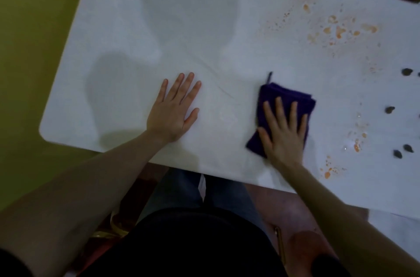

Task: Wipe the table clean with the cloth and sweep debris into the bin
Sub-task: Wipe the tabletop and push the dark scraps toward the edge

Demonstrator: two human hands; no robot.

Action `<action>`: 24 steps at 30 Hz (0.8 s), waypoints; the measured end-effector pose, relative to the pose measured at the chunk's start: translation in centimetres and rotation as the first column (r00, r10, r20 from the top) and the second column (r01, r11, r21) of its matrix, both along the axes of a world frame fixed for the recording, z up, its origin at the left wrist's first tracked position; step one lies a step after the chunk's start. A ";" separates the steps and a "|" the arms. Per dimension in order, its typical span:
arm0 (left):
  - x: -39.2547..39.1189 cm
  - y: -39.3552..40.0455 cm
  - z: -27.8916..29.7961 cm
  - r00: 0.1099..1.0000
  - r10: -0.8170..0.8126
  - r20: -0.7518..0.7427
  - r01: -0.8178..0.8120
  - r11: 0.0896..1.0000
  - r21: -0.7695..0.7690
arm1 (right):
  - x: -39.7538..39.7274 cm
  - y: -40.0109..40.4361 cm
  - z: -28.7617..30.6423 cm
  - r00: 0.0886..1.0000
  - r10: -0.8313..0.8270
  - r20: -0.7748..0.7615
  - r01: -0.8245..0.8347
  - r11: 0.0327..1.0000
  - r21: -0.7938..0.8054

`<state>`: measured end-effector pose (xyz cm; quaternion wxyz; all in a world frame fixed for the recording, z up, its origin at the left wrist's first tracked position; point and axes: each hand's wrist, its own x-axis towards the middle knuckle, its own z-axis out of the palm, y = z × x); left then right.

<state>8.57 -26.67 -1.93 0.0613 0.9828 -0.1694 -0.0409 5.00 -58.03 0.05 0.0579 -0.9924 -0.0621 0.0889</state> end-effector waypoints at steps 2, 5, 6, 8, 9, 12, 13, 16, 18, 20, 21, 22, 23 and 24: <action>0.0 0.0 0.0 1.000 0.003 0.005 -0.003 1.000 0.003 | -0.4 2.8 -0.1 0.987 0.163 -0.013 -0.163 0.987 0.011; 0.0 0.0 0.1 1.000 0.008 0.005 -0.008 1.000 0.008 | 2.6 6.0 -0.1 0.959 0.281 -0.035 -0.280 0.959 0.046; -0.1 0.0 0.0 1.000 0.007 0.005 -0.008 1.000 0.008 | 4.2 6.7 -0.2 0.954 0.299 -0.034 -0.298 0.954 0.044; -0.2 0.1 0.0 1.000 0.004 0.014 -0.004 1.000 0.015 | 7.7 7.9 -0.3 0.950 0.311 -0.027 -0.310 0.950 0.023; -0.2 0.1 0.0 1.000 -0.001 0.018 0.001 1.000 0.018 | 9.7 8.0 -0.3 0.955 0.297 -0.022 -0.296 0.955 0.017; -0.1 0.0 0.0 1.000 -0.006 0.021 0.005 1.000 0.021 | 15.2 6.5 -0.1 0.986 0.166 -0.015 -0.166 0.986 0.029; -0.1 -0.1 -0.1 1.000 -0.004 0.017 0.004 1.000 0.019 | 16.4 5.3 -0.1 0.995 0.101 -0.022 -0.100 0.994 0.033; -0.1 -0.1 -0.1 1.000 -0.005 0.014 0.005 1.000 0.002 | 17.2 1.0 0.1 0.996 -0.087 -0.024 0.087 0.996 0.017; 0.0 0.0 0.0 1.000 -0.007 0.010 0.008 1.000 -0.015 | 15.3 -1.3 0.4 0.984 -0.176 -0.015 0.176 0.984 0.019; 0.4 0.1 0.1 1.000 -0.003 -0.001 0.003 0.999 -0.037 | 12.5 -2.5 0.5 0.969 -0.246 -0.015 0.247 0.969 0.027; 0.6 0.2 0.2 1.000 0.009 -0.015 -0.009 0.998 -0.061 | 10.9 -2.6 0.6 0.961 -0.276 -0.018 0.277 0.960 0.033; 0.9 0.2 0.4 0.999 0.023 -0.035 -0.026 0.995 -0.097 | 9.3 -2.4 0.6 0.956 -0.292 -0.016 0.293 0.955 0.039; 1.4 0.1 0.7 0.998 0.033 -0.059 -0.041 0.989 -0.142 | 7.8 -1.9 0.6 0.958 -0.287 -0.009 0.287 0.957 0.040; 1.9 -0.1 1.0 0.996 0.033 -0.082 -0.048 0.980 -0.191 | 6.3 -1.0 0.5 0.965 -0.261 -0.001 0.261 0.965 0.035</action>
